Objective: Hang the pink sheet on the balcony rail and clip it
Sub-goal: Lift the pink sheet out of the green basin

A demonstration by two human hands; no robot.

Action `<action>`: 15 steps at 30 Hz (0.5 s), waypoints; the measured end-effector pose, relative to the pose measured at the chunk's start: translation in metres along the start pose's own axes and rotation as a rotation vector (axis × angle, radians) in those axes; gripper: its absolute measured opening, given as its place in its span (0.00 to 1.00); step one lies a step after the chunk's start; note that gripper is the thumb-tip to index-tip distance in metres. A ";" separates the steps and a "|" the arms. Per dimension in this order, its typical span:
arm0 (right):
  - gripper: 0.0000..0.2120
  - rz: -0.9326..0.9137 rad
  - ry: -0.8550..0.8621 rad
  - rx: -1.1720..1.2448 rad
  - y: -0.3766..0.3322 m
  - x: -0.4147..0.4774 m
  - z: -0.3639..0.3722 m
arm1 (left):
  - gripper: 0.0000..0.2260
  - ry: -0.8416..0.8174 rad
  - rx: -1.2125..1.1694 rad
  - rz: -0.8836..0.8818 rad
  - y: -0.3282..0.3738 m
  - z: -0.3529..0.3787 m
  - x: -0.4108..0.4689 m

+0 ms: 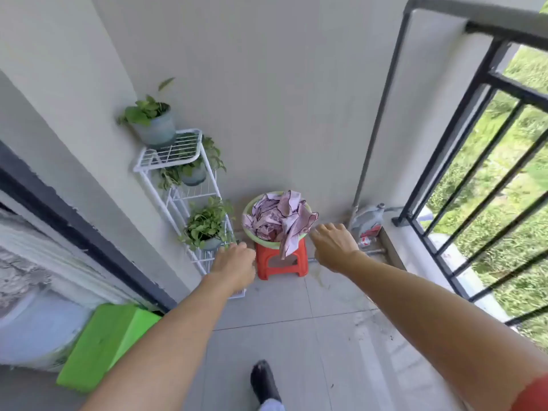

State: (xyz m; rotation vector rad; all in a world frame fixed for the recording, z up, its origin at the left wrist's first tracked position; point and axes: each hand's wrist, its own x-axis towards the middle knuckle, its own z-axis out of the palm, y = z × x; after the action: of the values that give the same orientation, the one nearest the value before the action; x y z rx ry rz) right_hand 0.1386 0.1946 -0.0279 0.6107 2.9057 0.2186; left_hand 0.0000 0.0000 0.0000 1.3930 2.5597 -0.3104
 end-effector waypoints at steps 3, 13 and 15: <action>0.17 0.031 -0.012 0.033 0.015 0.064 0.015 | 0.10 0.007 -0.008 0.028 -0.026 0.007 0.073; 0.21 0.135 -0.195 0.080 0.040 0.249 0.050 | 0.12 -0.130 -0.049 0.133 -0.097 0.009 0.283; 0.21 0.131 -0.245 0.085 0.046 0.276 0.061 | 0.11 -0.166 -0.047 0.148 -0.105 0.011 0.316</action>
State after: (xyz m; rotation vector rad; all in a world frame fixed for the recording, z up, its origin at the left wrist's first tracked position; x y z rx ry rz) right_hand -0.0812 0.3558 -0.1155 0.7828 2.6535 0.0332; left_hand -0.2550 0.1933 -0.0910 1.4646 2.3027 -0.3237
